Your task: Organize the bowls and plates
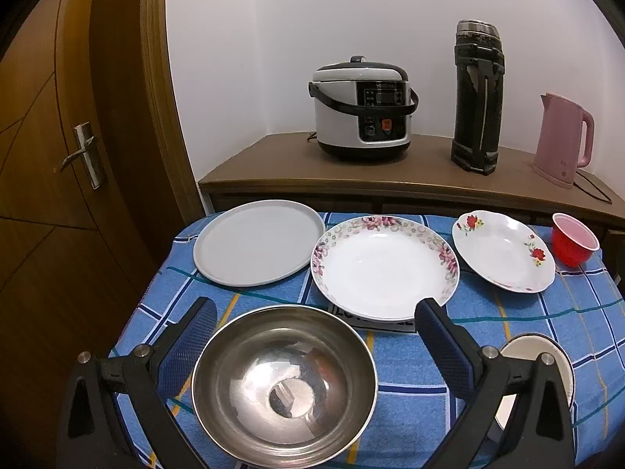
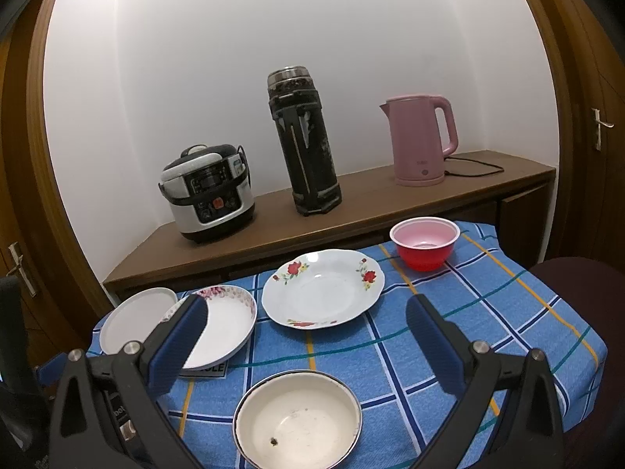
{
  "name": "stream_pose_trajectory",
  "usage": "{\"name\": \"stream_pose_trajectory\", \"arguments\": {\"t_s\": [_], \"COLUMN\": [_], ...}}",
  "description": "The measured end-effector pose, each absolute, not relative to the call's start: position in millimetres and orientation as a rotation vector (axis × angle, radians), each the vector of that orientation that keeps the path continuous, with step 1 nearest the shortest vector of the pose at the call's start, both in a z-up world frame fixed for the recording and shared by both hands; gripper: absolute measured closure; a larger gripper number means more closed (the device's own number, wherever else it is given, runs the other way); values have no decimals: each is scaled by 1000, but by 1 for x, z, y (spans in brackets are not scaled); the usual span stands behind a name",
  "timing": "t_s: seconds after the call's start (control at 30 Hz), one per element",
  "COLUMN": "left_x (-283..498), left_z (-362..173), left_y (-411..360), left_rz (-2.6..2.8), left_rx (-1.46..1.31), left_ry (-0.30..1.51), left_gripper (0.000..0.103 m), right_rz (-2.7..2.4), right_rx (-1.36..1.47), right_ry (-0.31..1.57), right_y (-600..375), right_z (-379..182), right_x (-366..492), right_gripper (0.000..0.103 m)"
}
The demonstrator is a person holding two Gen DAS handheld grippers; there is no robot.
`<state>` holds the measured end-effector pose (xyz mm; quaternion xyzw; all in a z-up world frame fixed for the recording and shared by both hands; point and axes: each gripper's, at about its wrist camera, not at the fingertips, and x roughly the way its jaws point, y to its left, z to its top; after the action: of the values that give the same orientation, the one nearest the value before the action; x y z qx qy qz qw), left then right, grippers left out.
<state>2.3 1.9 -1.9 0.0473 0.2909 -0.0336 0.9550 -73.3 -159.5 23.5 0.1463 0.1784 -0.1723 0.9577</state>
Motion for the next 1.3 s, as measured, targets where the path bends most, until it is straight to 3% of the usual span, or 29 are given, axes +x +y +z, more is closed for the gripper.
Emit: {"name": "stream_pose_trajectory", "arguments": {"t_s": [1.3], "left_x": [10], "left_z": [-9], "left_y": [5], "left_rz": [-59], "left_rx": [90], "left_ry": [615], "left_gripper": [1], "right_rz": [-326], "right_rx": [273], "right_ry": [390], "right_y": [-146], "right_z": [17], "right_x": [-62], "right_gripper": [0]}}
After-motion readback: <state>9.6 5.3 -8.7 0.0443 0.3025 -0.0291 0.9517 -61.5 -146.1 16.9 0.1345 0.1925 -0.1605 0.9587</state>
